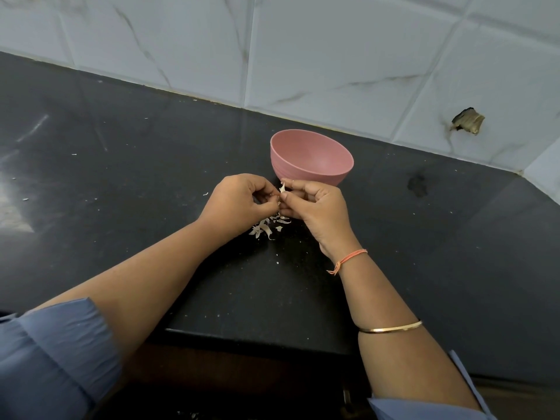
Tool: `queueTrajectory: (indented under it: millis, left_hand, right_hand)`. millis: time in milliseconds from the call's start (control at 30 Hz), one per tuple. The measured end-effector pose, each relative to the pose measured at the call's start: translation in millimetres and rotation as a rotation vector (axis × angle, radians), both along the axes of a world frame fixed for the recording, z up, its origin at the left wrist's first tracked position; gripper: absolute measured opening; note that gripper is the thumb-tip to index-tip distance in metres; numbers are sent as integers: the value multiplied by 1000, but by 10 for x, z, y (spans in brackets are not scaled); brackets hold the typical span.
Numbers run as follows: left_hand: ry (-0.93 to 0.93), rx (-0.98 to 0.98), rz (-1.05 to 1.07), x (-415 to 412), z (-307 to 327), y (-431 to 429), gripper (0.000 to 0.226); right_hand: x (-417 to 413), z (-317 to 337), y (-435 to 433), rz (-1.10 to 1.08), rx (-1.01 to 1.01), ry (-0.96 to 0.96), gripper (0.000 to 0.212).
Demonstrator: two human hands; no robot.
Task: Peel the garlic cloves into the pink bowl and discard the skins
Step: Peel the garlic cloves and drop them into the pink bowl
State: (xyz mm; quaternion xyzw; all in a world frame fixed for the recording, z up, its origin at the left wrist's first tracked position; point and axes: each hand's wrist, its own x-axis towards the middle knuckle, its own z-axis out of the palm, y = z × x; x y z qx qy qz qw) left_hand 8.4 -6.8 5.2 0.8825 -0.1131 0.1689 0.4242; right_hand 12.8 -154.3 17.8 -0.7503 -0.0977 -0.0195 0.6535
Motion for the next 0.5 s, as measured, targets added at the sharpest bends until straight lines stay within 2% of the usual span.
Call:
queueTrajectory:
  millis: [300, 500]
  left_hand:
    - [-27, -49, 147, 53, 8, 61, 5]
    - [-29, -142, 266, 66, 11, 86, 8]
  right_hand:
    - [15, -10, -22, -36, -113, -64, 12]
    - [22, -18, -36, -54, -174, -124, 15]
